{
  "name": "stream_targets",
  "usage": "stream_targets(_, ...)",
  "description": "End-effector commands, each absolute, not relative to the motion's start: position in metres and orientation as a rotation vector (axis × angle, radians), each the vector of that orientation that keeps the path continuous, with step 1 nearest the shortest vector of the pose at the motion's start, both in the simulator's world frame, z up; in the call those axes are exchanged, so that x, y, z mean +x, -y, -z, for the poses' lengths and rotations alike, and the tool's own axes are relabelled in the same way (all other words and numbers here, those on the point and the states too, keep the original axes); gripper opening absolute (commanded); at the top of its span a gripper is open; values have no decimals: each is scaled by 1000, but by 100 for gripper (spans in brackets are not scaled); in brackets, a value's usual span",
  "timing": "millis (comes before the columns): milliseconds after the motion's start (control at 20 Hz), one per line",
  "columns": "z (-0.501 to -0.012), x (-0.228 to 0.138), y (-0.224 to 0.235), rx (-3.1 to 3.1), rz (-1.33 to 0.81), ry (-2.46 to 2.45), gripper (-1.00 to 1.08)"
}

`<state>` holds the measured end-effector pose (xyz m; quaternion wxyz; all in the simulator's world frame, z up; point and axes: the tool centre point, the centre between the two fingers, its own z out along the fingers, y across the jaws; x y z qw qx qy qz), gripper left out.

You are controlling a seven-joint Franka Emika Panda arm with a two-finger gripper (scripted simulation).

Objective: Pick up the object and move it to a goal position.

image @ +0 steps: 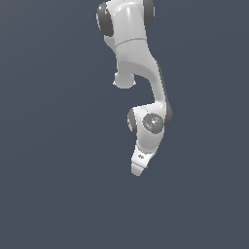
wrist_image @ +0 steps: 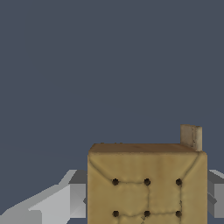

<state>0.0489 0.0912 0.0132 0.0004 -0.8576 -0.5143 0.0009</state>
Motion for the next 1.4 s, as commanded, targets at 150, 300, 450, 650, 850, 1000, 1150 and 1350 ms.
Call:
stream_targets(150, -33, 57, -78, -2695, 0, 1615, -100)
stream_targets(300, -52, 63, -65, -2694, 0, 1615, -100)
stream_targets(450, -75, 72, -50, -2694, 0, 1615, -100)
stream_targets(650, -109, 85, -27, -2693, 1, 1615, -100)
stream_targets(850, -144, 98, -3, -2692, 1, 1615, -100)
stream_targets(1000, -170, 109, 14, -2692, 1, 1615, -100)
stream_targets(1150, -193, 119, 29, -2692, 1, 1615, -100)
stream_targets(1350, -217, 129, 45, -2693, 1, 1615, -100)
